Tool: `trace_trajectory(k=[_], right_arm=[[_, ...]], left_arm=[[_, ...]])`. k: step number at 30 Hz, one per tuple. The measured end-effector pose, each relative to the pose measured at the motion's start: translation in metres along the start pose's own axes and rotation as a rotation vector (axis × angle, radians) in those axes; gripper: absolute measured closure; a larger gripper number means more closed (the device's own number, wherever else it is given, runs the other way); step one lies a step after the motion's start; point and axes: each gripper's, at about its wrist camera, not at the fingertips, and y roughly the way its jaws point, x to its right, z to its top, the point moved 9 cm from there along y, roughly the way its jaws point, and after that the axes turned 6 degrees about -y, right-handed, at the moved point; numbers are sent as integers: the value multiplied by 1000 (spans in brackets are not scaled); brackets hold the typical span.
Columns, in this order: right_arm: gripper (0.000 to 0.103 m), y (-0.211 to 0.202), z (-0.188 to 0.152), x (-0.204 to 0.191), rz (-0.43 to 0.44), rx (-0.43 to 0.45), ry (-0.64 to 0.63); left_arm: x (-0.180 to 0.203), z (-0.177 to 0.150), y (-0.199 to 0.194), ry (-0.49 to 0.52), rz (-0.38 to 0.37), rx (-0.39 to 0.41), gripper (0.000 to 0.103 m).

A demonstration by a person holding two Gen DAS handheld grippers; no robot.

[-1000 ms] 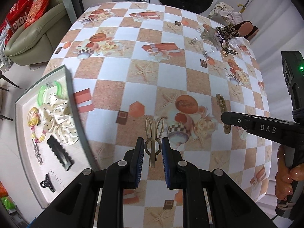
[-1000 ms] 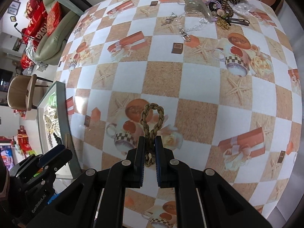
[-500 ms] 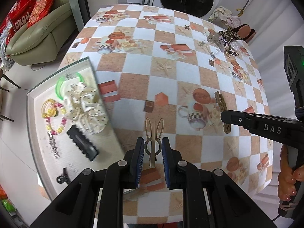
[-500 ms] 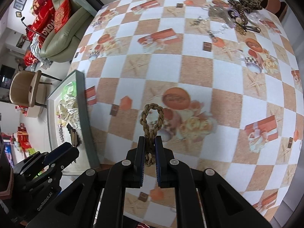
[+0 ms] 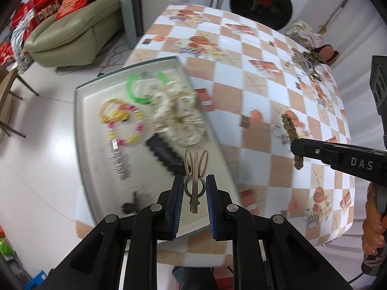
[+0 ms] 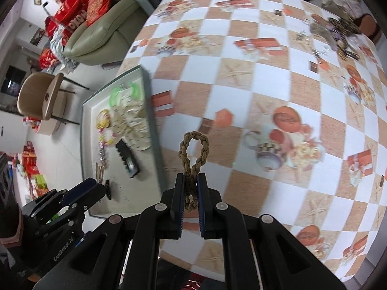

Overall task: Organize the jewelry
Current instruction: 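Carry the braided hair tie and beige clip into the tray and open both tools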

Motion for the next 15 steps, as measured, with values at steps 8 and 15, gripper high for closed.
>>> trace_trajectory(k=[8,15], right_arm=[[93,20,0,-54,17,-44,-93],[93,35,-2,-84,24,-80,-151]], left_arm=[[-56,-8,2,-83,41,-4,79],[-79,-12,16,-125,60,-23,79]])
